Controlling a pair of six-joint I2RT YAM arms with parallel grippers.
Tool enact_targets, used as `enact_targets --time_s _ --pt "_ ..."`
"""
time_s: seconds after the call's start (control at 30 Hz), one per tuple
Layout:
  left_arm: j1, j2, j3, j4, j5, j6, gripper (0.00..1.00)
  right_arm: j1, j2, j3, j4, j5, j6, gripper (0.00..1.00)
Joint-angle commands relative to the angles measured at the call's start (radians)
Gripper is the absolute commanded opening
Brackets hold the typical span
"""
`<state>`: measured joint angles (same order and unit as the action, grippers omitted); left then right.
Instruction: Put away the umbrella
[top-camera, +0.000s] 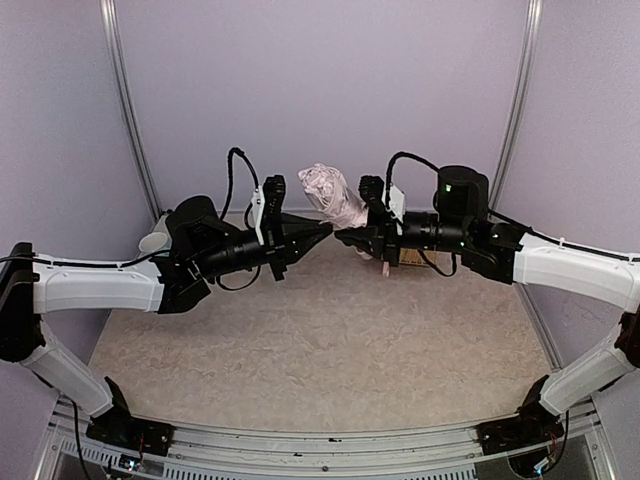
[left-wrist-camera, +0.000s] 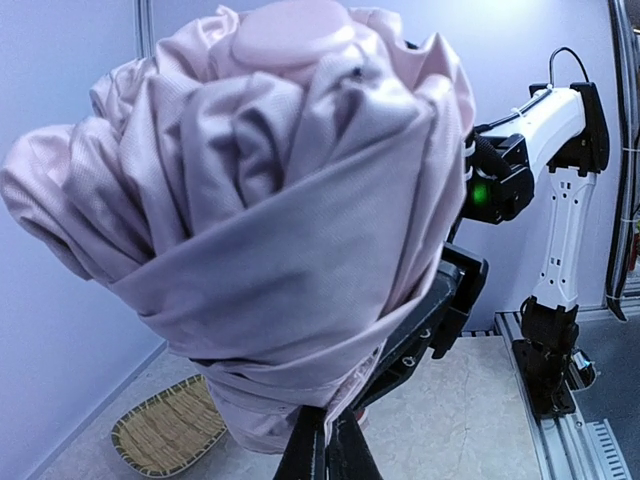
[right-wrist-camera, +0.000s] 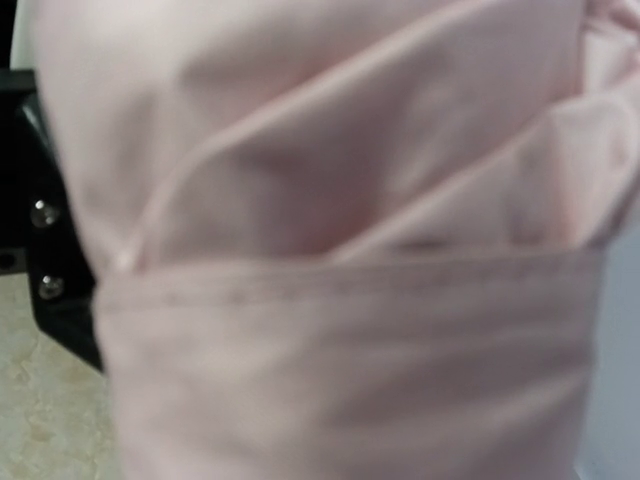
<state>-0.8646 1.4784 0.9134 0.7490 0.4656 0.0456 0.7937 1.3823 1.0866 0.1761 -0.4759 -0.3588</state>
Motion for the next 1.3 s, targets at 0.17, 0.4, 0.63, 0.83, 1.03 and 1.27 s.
enact_targets --time_s 0.17,0.4,0.63,0.83,1.03,1.27 --pt "-0.028 -0.007 0.064 -0.119 0.078 0.003 0.00 -0.072 -0.023 0.044 0.064 0.065 0.146 0.00" --pt "-0.066 0.021 0.105 -0.131 0.157 -0.006 0.00 -0.096 0.044 0.068 0.037 0.264 0.145 0.00" --pt "-0.064 -0.007 0.160 -0.190 0.214 -0.007 0.00 -0.245 0.045 0.060 0.081 0.055 0.298 0.00" --pt "0.018 -0.041 0.106 -0.266 0.238 0.036 0.00 -0.306 -0.028 0.063 0.074 -0.143 0.277 0.00" --pt "0.052 0.040 0.145 -0.334 0.289 0.069 0.00 -0.306 -0.070 0.066 0.075 -0.357 0.248 0.00" --pt "0.045 0.088 0.198 -0.378 0.361 0.109 0.00 -0.303 -0.079 0.067 0.046 -0.414 0.231 0.00"
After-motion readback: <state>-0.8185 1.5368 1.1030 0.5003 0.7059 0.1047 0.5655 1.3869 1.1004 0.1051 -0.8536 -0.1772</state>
